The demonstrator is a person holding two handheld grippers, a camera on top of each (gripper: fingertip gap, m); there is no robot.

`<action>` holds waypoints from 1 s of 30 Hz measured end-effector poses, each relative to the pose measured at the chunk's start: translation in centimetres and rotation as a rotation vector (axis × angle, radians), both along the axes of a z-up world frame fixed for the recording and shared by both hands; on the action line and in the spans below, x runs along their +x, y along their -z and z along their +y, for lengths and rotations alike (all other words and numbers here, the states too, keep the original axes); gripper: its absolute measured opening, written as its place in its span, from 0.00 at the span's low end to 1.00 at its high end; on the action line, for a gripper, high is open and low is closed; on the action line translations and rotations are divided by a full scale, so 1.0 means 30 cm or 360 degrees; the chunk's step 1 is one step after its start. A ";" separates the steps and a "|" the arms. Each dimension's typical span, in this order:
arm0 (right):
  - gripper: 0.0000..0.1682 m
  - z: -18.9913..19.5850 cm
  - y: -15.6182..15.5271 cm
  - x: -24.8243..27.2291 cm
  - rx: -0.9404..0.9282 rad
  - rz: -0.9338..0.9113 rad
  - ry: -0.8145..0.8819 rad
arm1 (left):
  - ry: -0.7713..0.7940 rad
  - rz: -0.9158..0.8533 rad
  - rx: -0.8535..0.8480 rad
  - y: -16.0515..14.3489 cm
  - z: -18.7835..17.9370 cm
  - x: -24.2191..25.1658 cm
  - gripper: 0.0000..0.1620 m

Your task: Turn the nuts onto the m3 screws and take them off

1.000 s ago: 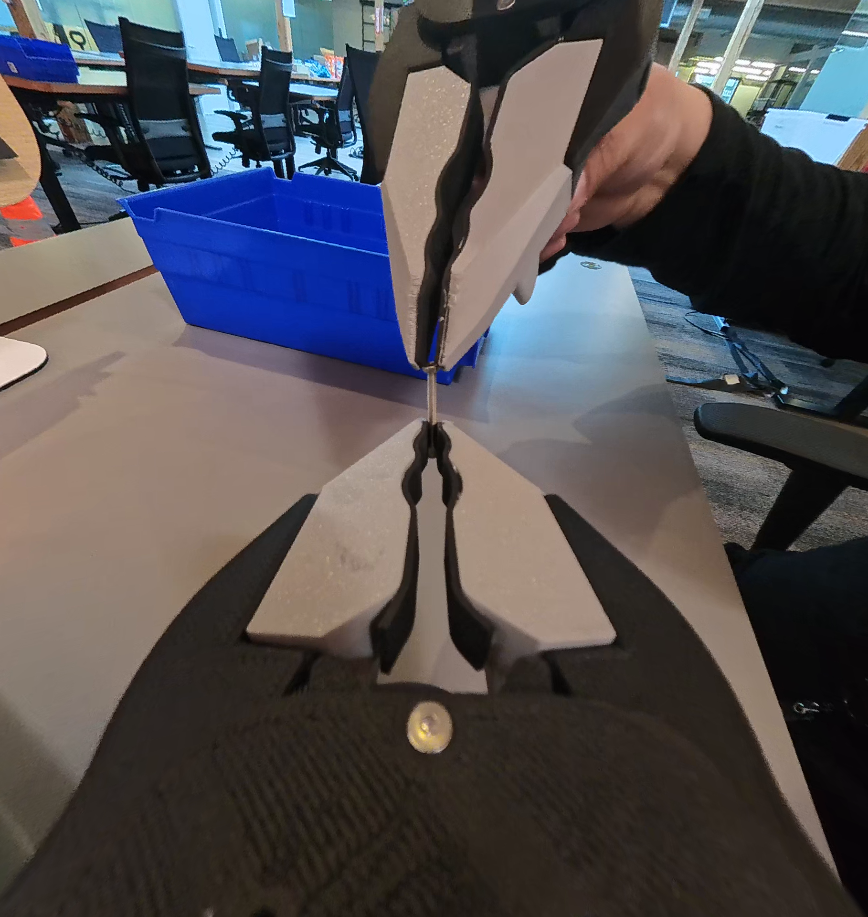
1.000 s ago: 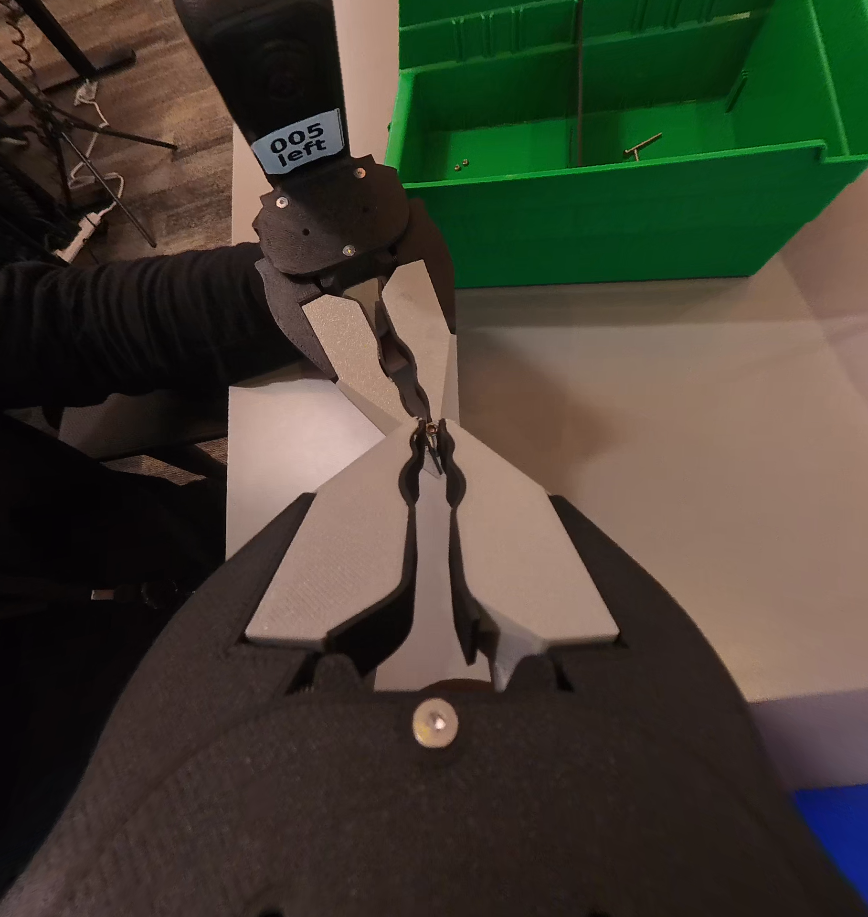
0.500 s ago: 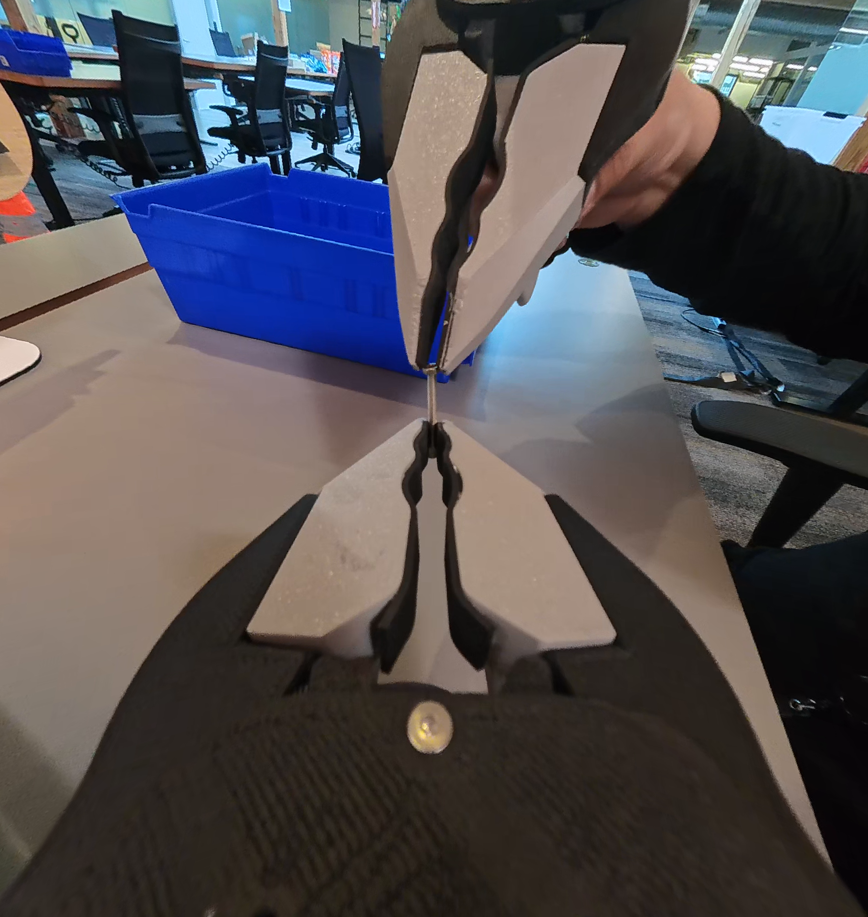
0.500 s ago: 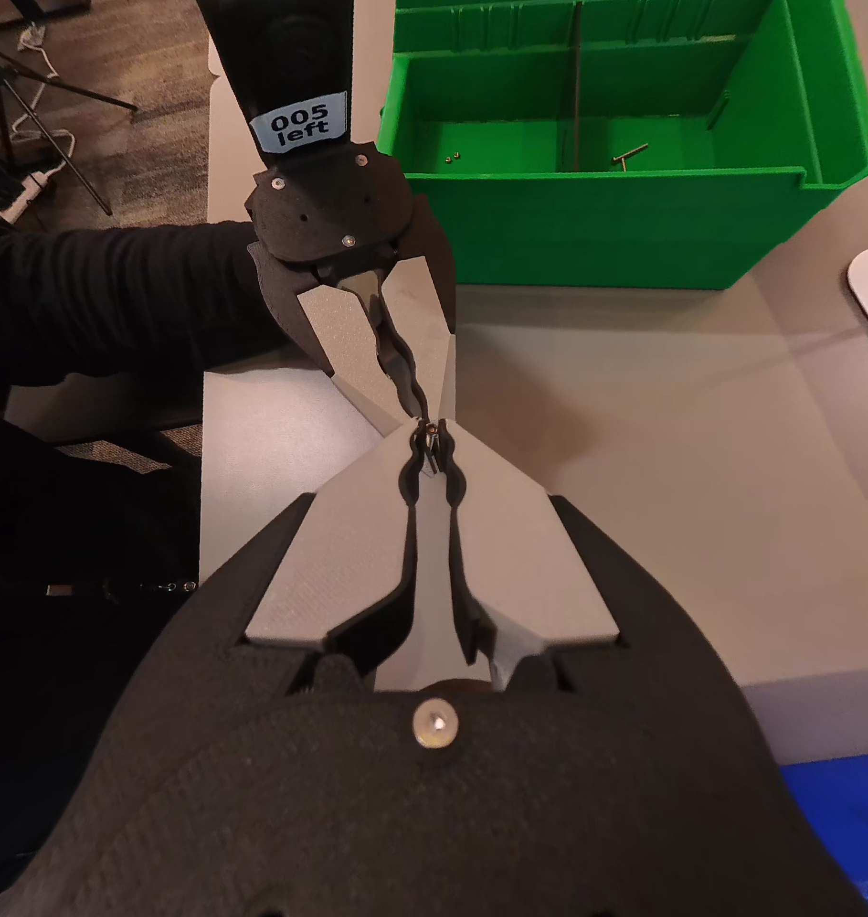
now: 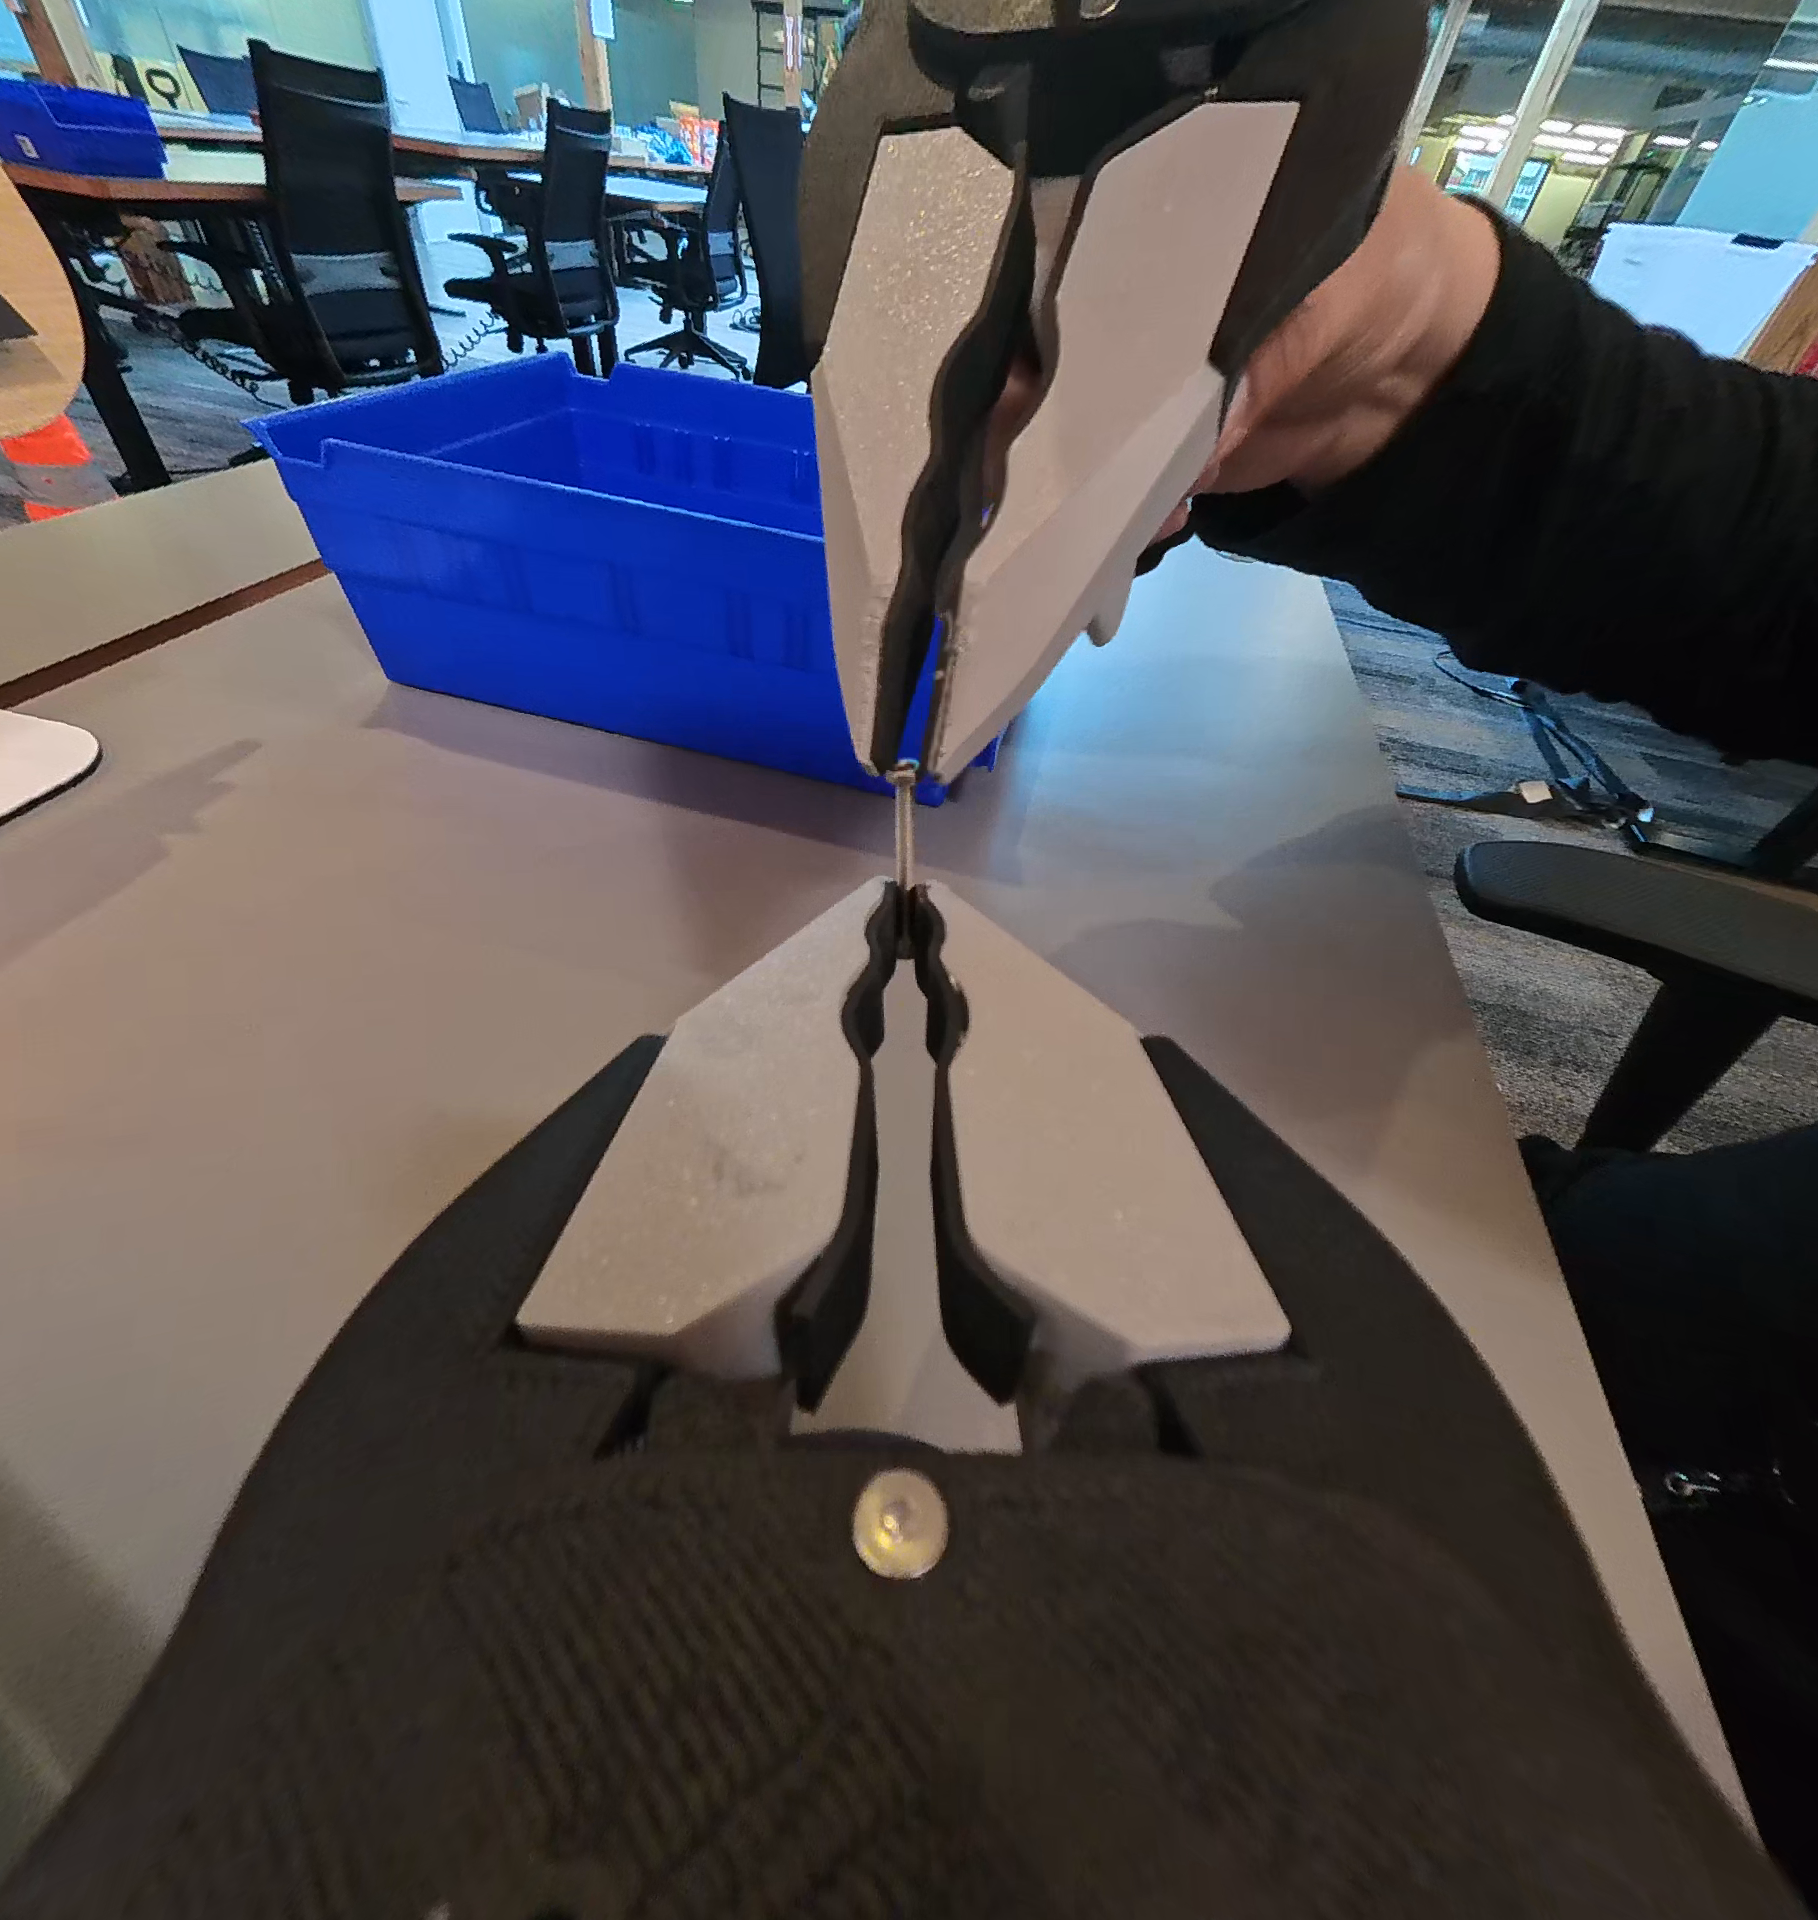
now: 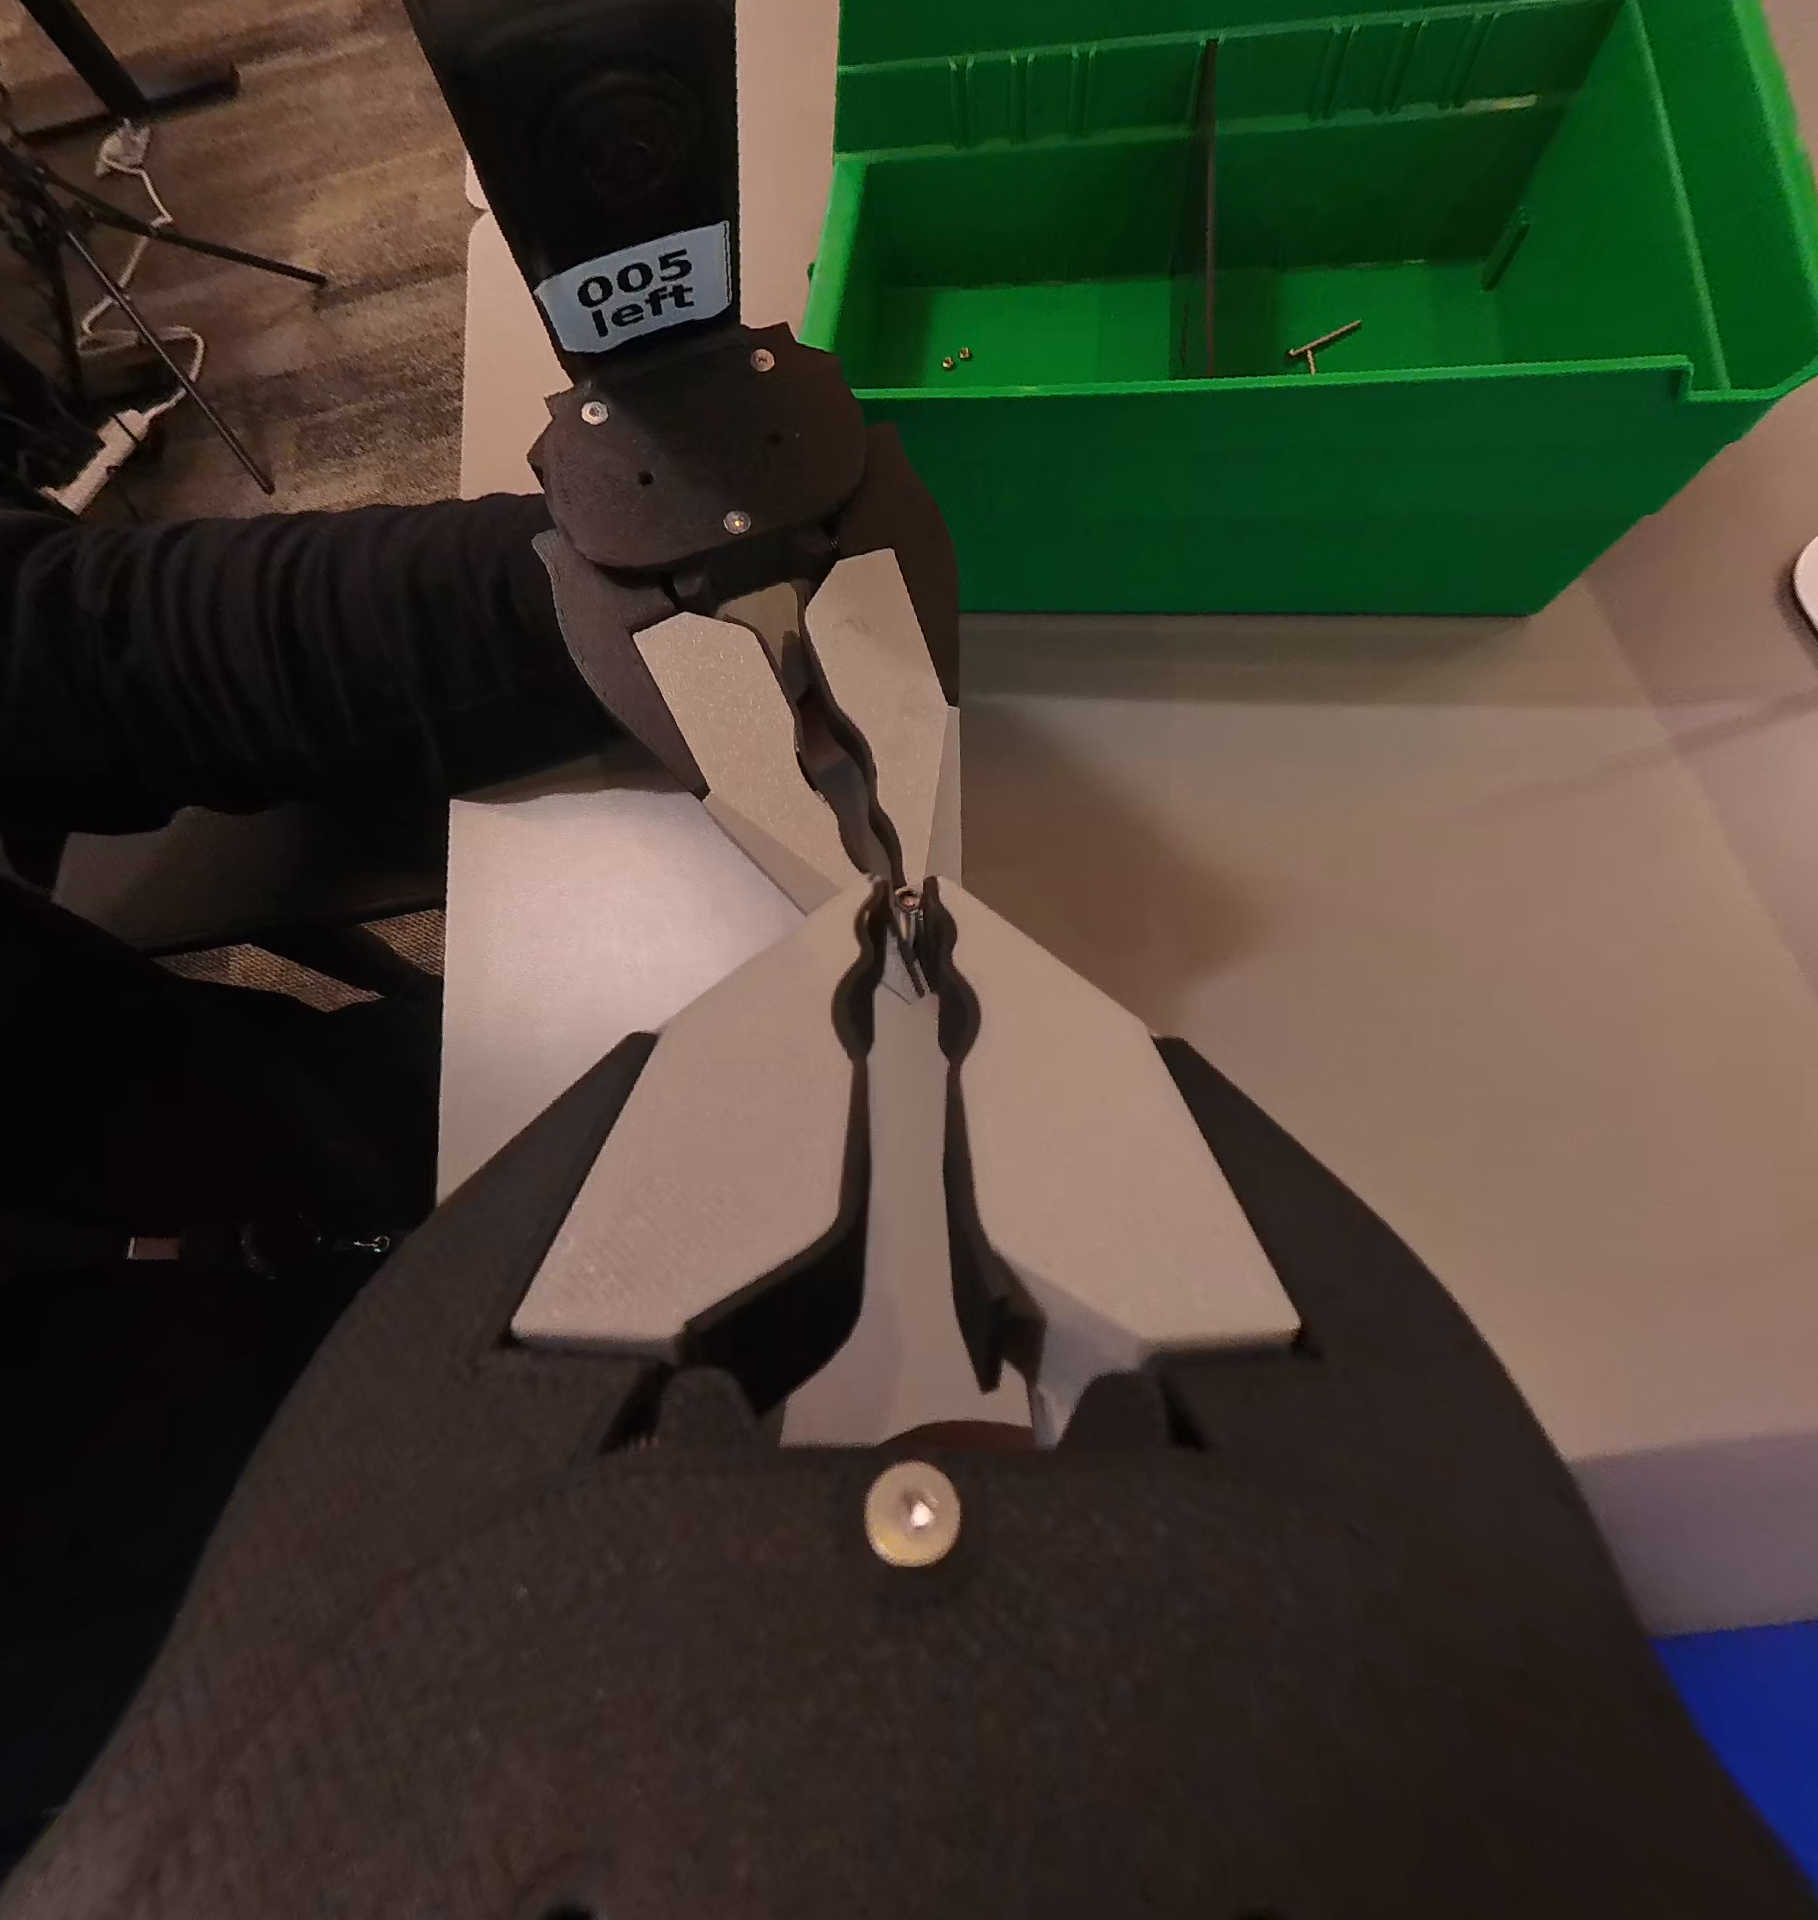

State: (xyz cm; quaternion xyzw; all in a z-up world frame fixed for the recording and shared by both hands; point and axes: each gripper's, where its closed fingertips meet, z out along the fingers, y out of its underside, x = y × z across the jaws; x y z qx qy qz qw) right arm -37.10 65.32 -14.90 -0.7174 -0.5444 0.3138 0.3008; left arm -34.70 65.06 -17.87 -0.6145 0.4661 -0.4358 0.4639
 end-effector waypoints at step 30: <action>0.08 -0.056 -0.077 0.047 0.0381 0.0660 0.0009 | 0.0156 -0.0128 0.0040 -0.055 -0.066 0.009 0.00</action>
